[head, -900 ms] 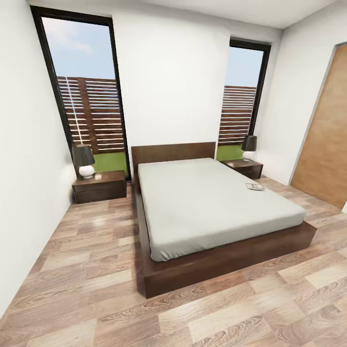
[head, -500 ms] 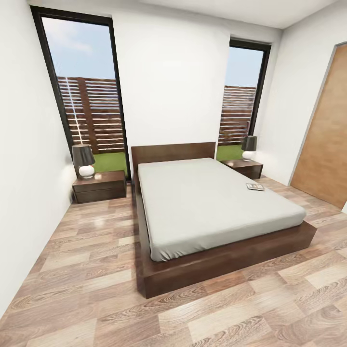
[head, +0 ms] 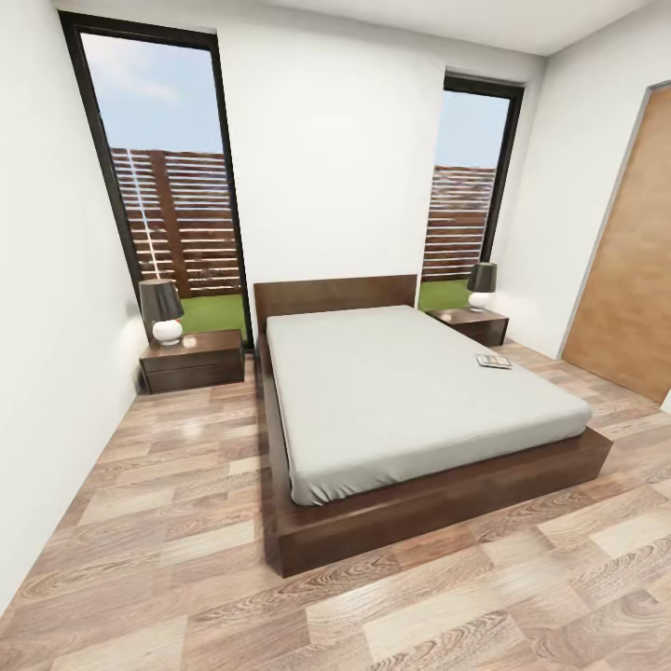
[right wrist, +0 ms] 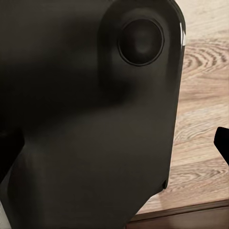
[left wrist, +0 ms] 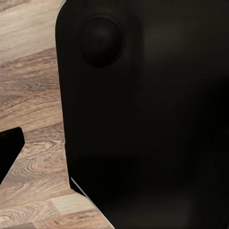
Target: In the bedroom, move the book from the bed onto either nightstand, and place the two sandals side by side next to the bed.
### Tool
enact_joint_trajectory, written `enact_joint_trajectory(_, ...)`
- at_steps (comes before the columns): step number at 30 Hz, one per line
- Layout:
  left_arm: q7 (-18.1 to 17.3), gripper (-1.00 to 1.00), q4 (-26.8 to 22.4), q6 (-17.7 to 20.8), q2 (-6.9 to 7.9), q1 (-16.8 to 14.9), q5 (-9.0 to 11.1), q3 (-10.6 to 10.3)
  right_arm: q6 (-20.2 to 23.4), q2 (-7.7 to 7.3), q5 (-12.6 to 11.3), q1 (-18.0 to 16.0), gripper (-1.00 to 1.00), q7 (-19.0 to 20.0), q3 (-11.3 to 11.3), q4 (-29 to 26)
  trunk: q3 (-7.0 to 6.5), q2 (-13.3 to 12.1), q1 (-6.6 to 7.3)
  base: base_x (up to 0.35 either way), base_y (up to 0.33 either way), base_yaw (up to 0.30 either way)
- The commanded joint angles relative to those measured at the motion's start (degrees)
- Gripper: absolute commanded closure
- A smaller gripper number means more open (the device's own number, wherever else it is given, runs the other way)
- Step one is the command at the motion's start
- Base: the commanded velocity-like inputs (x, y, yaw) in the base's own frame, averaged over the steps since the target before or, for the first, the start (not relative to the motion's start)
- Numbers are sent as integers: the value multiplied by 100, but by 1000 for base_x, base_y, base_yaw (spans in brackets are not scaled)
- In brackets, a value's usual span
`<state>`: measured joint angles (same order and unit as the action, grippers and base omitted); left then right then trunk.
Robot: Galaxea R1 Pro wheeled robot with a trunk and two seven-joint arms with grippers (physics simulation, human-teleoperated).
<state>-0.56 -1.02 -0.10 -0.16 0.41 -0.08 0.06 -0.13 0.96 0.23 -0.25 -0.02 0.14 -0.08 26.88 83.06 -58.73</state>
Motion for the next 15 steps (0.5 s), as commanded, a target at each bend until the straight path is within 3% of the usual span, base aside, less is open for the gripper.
enact_joint_trajectory(1,-6,-100,-11,-2,1,3,-1,1,0,0,-6,-2,-100,-2,-4,-1,4,2,0,0,0,0)
enact_joint_trajectory(15,-6,-100,-20,-40,15,3,0,3,14,0,-49,-2,-100,58,-75,0,4,2,0,0,0,0)
